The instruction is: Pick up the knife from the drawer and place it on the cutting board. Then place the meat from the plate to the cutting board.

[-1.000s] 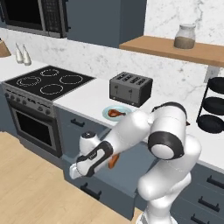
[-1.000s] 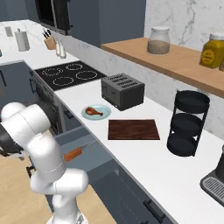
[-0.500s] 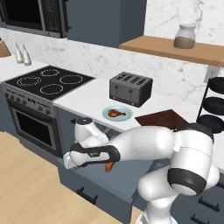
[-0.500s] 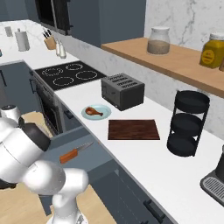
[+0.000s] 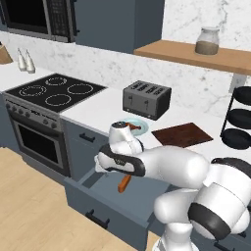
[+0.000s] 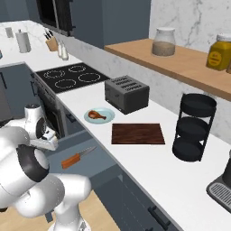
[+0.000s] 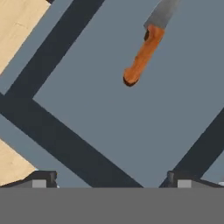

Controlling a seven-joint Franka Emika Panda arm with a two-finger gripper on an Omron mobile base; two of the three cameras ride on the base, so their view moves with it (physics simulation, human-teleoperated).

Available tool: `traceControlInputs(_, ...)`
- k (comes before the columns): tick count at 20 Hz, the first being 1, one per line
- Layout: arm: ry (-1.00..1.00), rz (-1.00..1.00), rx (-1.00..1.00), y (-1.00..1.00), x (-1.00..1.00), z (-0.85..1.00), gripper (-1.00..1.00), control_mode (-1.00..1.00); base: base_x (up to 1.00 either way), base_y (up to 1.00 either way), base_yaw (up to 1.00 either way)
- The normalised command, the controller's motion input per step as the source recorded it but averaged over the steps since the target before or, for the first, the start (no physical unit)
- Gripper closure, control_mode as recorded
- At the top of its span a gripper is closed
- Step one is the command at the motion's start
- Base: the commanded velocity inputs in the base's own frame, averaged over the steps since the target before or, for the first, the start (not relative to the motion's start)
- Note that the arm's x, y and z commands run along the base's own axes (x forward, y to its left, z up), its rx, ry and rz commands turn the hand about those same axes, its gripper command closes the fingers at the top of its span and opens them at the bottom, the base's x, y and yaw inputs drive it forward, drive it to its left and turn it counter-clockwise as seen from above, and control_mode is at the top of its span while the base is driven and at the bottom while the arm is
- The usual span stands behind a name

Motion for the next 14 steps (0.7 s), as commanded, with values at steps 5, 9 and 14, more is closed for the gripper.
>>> traceControlInputs(5,0.24,-0.46,0.05,-0.71,0.24,-0.13,-1.00,-1.00,0.00,0.00,0.00)
traceControlInputs(9,0.05,-0.09,-0.01,-0.14,0.12,-0.45,-1.00,-1.00,0.00,0.00,0.00)
traceControlInputs(14,0.00,0.00,-0.05,0.00,0.28,-0.51,-1.00,-1.00,0.00,0.00,0.00)
